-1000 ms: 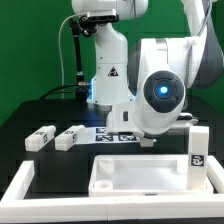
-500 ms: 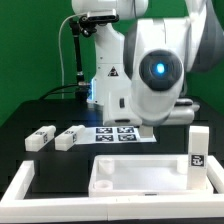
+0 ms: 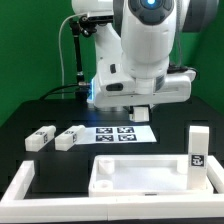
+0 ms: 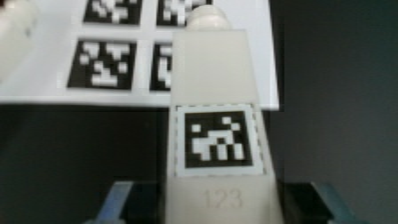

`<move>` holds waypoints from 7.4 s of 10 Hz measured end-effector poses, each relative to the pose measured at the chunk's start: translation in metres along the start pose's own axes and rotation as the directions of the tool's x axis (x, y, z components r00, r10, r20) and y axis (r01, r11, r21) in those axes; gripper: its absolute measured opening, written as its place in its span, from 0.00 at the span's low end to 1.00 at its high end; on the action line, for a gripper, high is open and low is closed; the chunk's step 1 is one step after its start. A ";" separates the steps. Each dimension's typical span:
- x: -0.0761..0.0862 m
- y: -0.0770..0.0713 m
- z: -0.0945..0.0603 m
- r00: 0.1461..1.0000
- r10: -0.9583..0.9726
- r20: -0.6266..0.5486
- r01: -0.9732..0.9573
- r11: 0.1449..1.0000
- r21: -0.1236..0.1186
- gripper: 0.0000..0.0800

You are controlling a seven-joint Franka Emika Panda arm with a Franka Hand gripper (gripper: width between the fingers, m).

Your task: Assemble desk

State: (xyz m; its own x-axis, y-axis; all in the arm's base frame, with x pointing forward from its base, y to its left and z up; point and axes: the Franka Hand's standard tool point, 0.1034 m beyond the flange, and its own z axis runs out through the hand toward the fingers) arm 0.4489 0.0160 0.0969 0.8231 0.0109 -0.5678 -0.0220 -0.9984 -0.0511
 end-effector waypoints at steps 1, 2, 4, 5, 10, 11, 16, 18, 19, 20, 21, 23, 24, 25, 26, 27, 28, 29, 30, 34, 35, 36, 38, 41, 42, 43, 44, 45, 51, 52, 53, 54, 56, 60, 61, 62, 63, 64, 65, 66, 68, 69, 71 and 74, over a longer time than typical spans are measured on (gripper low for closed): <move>0.004 0.003 -0.006 0.997 -0.013 -0.076 0.013 1.000 0.000 0.36; 0.016 0.015 -0.024 0.990 -0.037 -0.134 0.037 0.999 0.001 0.36; 0.036 0.031 -0.088 0.963 -0.074 -0.259 0.074 0.997 -0.007 0.36; 0.046 0.041 -0.116 0.932 -0.082 -0.353 0.078 0.997 -0.025 0.36; 0.056 0.050 -0.117 0.782 -0.066 -0.620 0.036 0.997 -0.061 0.36; 0.057 0.052 -0.119 0.761 -0.063 -0.646 0.028 0.998 -0.064 0.36; 0.078 0.085 -0.169 0.506 -0.047 -0.861 -0.024 0.997 -0.068 0.36; 0.073 0.102 -0.169 0.408 -0.095 -0.908 -0.087 0.986 -0.142 0.36; 0.070 0.112 -0.158 0.397 -0.107 -0.911 -0.108 0.981 -0.162 0.36; 0.073 0.114 -0.151 0.409 -0.100 -0.907 -0.107 0.982 -0.157 0.36; 0.078 0.115 -0.149 0.436 -0.093 -0.895 -0.089 0.985 -0.146 0.36; 0.087 0.116 -0.162 0.494 -0.077 -0.866 -0.028 0.994 -0.105 0.36; 0.090 0.106 -0.166 0.501 -0.065 -0.863 -0.016 0.996 -0.085 0.36; 0.092 0.093 -0.174 0.518 -0.058 -0.853 0.005 0.998 -0.065 0.36; 0.092 0.099 -0.172 0.514 -0.061 -0.856 -0.003 0.997 -0.073 0.36; 0.092 0.100 -0.170 0.518 -0.058 -0.853 -0.004 0.998 -0.070 0.36; 0.092 0.100 -0.170 0.519 -0.058 -0.853 -0.004 0.998 -0.070 0.36; 0.092 0.102 -0.168 0.509 -0.061 -0.858 -0.009 0.997 -0.076 0.36; 0.092 0.110 -0.159 0.471 -0.047 -0.881 -0.046 0.996 -0.077 0.36; 0.109 0.106 -0.177 0.445 -0.019 -0.895 -0.051 0.998 -0.046 0.36; 0.116 0.106 -0.177 0.443 -0.002 -0.897 -0.062 0.998 -0.033 0.36; 0.124 0.107 -0.170 0.447 0.001 -0.895 -0.069 0.997 -0.034 0.36; 0.131 0.104 -0.155 0.459 -0.004 -0.888 -0.072 0.997 -0.041 0.36; 0.132 0.095 -0.142 0.477 -0.006 -0.879 -0.063 0.997 -0.041 0.36; 0.133 0.093 -0.139 0.479 0.001 -0.878 -0.065 0.997 -0.035 0.36; 0.134 0.092 -0.137 0.483 0.000 -0.876 -0.064 0.997 -0.035 0.36; 0.135 0.092 -0.134 0.487 0.002 -0.874 -0.065 0.997 -0.034 0.36; 0.137 0.091 -0.130 0.492 0.010 -0.871 -0.068 0.997 -0.027 0.36; 0.144 0.094 -0.121 0.459 0.008 -0.888 -0.102 0.994 -0.043 0.36; 0.144 0.094 -0.121 0.459 0.009 -0.888 -0.102 0.994 -0.043 0.36; 0.144 0.094 -0.121 0.459 0.009 -0.888 -0.102 0.994 -0.043 0.36; 0.144 0.094 -0.121 0.459 0.009 -0.888 -0.103 0.994 -0.042 0.36; 0.144 0.094 -0.121 0.459 0.010 -0.888 -0.103 0.994 -0.042 0.74; 0.144 0.095 -0.121 0.459 0.010 -0.888 -0.103 0.994 -0.042 0.80; 0.144 0.095 -0.120 0.459 0.010 -0.888 -0.103 0.994 -0.042 0.81; 0.144 0.095 -0.121 0.459 0.010 -0.888 -0.104 0.994 -0.042 0.81; 0.144 0.092 -0.119 0.483 0.029 -0.875 -0.095 0.995 -0.019 0.81; 0.144 0.085 -0.127 0.546 0.057 -0.836 -0.066 0.998 0.025 0.81; 0.146 0.088 -0.140 0.543 0.052 -0.838 -0.067 0.998 0.019 0.81; 0.148 0.090 -0.136 0.577 0.040 -0.816 -0.054 0.998 0.011 0.81; 0.151 0.103 -0.126 0.689 0.034 -0.724 -0.034 0.999 0.014 0.81; 0.148 0.105 -0.125 0.767 0.077 -0.637 -0.056 0.997 0.054 0.81; 0.150 0.102 -0.127 0.769 0.097 -0.632 -0.074 0.995 0.063 0.81; 0.150 0.101 -0.127 0.752 0.228 -0.618 -0.174 0.974 0.147 0.45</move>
Offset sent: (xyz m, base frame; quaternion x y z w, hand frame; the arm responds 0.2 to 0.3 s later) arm 0.1000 -0.0389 0.0796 0.0355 0.1242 -0.0583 0.9899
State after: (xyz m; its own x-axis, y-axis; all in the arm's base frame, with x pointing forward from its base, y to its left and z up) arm 0.6423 -0.0902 0.1111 0.9651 -0.2528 0.0689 -0.2480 -0.9661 -0.0715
